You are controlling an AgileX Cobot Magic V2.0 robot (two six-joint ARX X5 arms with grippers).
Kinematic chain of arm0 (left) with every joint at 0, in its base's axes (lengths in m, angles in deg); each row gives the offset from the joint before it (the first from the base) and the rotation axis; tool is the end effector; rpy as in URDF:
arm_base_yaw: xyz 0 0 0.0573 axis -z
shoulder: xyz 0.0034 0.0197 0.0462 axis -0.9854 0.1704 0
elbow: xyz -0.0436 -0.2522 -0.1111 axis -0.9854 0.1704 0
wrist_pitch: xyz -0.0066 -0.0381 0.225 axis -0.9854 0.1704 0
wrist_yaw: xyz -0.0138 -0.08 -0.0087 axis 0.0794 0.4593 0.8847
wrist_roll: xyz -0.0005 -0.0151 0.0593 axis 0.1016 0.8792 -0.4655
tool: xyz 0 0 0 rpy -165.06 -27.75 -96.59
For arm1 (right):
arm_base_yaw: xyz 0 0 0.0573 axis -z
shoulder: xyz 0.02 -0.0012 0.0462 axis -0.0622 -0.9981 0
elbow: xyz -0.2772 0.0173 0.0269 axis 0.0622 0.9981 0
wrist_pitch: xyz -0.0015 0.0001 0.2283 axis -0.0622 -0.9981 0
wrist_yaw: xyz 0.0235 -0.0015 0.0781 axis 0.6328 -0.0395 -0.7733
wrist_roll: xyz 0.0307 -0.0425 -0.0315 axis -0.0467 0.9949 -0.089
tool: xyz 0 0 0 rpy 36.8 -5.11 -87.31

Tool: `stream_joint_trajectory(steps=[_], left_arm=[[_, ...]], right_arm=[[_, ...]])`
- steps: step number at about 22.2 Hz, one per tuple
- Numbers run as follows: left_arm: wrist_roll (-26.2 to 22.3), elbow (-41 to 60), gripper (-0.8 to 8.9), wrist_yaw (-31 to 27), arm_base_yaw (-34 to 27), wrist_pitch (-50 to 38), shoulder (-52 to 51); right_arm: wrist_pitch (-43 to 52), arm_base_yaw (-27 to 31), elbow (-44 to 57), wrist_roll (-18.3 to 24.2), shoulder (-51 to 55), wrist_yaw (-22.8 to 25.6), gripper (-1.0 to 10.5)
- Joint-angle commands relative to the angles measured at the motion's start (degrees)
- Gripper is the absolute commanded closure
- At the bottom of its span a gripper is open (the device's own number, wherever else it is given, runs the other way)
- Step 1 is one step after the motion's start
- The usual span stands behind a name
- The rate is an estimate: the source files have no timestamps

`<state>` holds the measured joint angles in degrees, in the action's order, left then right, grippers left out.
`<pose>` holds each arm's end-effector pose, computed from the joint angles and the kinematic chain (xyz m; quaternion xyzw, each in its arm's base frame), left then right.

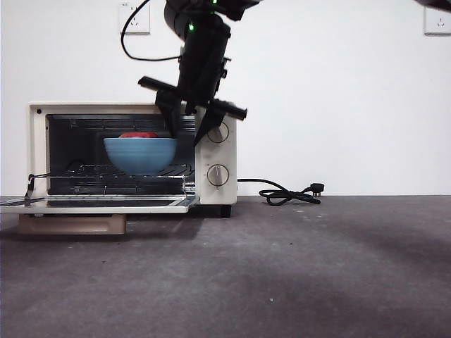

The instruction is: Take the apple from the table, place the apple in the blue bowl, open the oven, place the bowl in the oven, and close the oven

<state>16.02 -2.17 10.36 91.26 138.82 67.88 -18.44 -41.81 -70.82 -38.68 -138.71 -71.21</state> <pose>0.0725 -0.0238 0.3414 -0.0050 0.4401 -0.1904 0.8775 0.4218 0.3228 0.2750 0.1214 0.4127 0.0939 0.8978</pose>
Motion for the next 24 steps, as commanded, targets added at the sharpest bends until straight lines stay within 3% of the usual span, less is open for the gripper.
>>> stream_joint_trajectory(steps=[1, 13, 22, 24], left_arm=[[-0.22, 0.48, 8.18, 0.24, 0.24, -0.11, -0.17], [-0.22, 0.48, 8.19, -3.21, 0.22, -1.77, -0.17], [-1.27, 0.48, 8.22, -5.73, -2.58, -5.73, 2.21], [-2.58, 0.48, 8.22, -5.73, -4.59, -6.47, 3.61]], right_arm=[[-0.11, -0.11, 0.24, 1.53, 2.08, 0.39, 7.6], [-4.96, -2.16, 0.24, 9.97, 9.25, 2.91, 7.6], [-17.38, -5.95, 0.24, 22.84, 16.00, 15.93, 7.7], [-19.98, -6.01, 0.24, 23.32, 16.94, 16.46, 8.7]])
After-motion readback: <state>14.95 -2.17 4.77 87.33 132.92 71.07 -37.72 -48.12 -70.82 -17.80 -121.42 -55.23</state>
